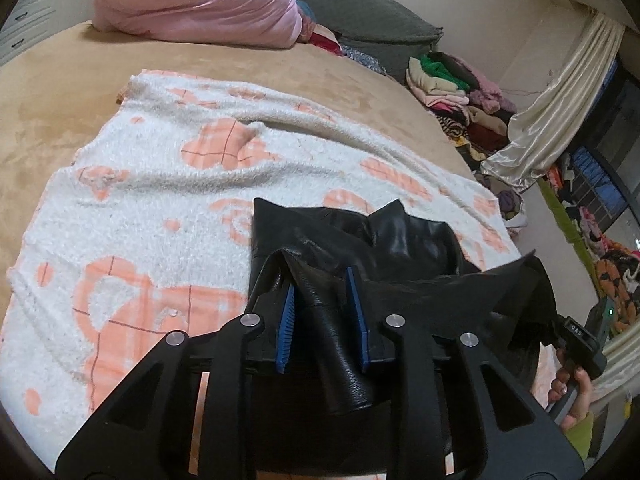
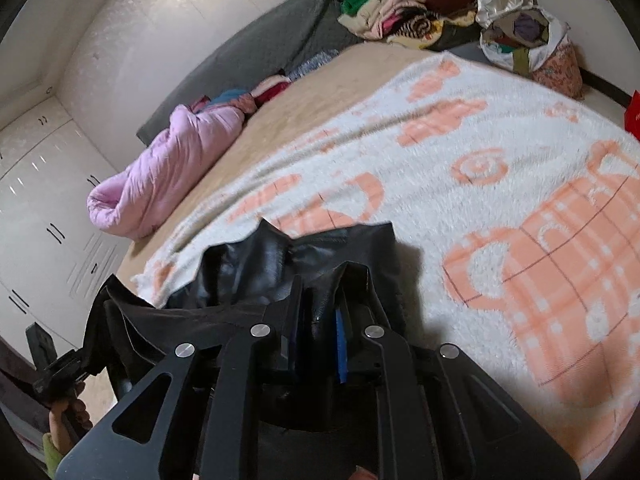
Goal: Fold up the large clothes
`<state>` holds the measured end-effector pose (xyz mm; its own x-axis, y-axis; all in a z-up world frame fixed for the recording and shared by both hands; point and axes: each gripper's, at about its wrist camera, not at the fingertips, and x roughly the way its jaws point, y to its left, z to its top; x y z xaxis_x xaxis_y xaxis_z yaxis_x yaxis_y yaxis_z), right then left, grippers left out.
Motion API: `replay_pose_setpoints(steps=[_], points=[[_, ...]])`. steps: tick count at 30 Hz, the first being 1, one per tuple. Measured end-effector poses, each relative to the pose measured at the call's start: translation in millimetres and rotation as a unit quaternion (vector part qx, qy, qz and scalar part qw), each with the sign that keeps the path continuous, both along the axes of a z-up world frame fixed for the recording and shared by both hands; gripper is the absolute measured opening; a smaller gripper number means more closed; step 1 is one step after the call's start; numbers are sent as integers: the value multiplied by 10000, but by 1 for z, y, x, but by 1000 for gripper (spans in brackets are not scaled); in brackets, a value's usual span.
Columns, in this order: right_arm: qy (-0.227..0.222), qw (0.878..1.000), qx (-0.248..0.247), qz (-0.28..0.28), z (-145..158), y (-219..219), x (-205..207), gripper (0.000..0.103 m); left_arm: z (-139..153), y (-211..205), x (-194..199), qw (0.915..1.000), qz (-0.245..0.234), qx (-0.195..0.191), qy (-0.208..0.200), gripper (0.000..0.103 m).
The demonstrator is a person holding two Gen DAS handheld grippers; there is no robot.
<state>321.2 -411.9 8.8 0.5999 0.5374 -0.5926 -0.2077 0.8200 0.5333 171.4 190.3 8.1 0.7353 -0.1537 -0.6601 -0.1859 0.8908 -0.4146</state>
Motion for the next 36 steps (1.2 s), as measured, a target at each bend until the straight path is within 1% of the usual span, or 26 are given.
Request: replay_pose_setpoints(steps=[4, 6, 9, 11, 12, 13, 14, 15, 16, 19, 21, 22, 23, 24, 26, 27, 29, 31, 33, 34, 36], points=[[44, 10000, 30, 80, -6, -1, 5, 13, -1, -5, 0, 9998, 7, 211, -49, 19], [21, 9999, -23, 151, -6, 0, 6, 16, -1, -7, 0, 9996, 16, 283, -55, 20], [46, 9998, 8, 211, -7, 0, 6, 20, 0, -11, 2, 9991, 8, 416, -58, 25], [61, 9997, 56, 245, -8, -1, 7, 25, 1, -13, 3, 9991, 13, 417, -76, 31], [58, 9996, 91, 250, -8, -1, 7, 30, 2, -13, 4, 9992, 14, 398, -91, 33], [43, 9996, 130, 248, -8, -2, 6, 34, 3, -14, 4, 9993, 16, 366, -118, 39], [-1, 9996, 162, 216, -6, -4, 5, 51, 4, -14, 3, 9992, 35, 350, -165, 48], [-78, 9998, 152, 116, -3, -7, 3, 71, 6, -13, 2, 9992, 78, 332, -228, 53], [-140, 9998, 120, 30, -1, -9, 1, 75, 8, -13, 1, 9991, 102, 291, -280, 60], [-349, 9993, 111, -126, 7, -19, -4, 76, 15, -9, -5, 9987, 167, 158, -455, 61], [-526, 9984, -5, -218, 12, -23, -8, 79, 19, -8, -11, 9976, 263, 251, -581, 61], [-615, 9978, -132, -229, 14, -23, -10, 79, 21, -6, -15, 9967, 346, 313, -664, 63], [-674, 9972, -233, -226, 16, -21, -11, 79, 22, -4, -19, 9958, 427, 349, -724, 69], [-750, 9963, -383, -189, 18, -18, -12, 79, 22, -1, -23, 9949, 516, 379, -780, 69], [-813, 9951, -558, -54, 20, -11, -13, 79, 20, 3, -27, 9943, 585, 460, -764, 69], [-868, 9940, -664, 32, 21, -5, -12, 79, 17, 3, -27, 9947, 560, 498, -709, 69], [-932, 9894, -1099, 156, 22, 10, -6, 80, 6, 3, -18, 9964, 405, 598, -446, 69], [-969, 9799, -1709, 342, 17, 30, 4, 79, -5, 2, -7, 9963, 291, 785, -198, 69], [-926, 9732, -2047, 490, 9, 42, 12, 79, -15, 0, 7, 9960, 139, 885, 19, 69], [-881, 9717, -2126, 534, 4, 46, 16, 78, -21, -1, 13, 9958, 67, 904, 110, 69], [-749, 9712, -2166, 655, -7, 50, 26, 71, -30, -3, 26, 9947, -5, 983, 285, 69]])
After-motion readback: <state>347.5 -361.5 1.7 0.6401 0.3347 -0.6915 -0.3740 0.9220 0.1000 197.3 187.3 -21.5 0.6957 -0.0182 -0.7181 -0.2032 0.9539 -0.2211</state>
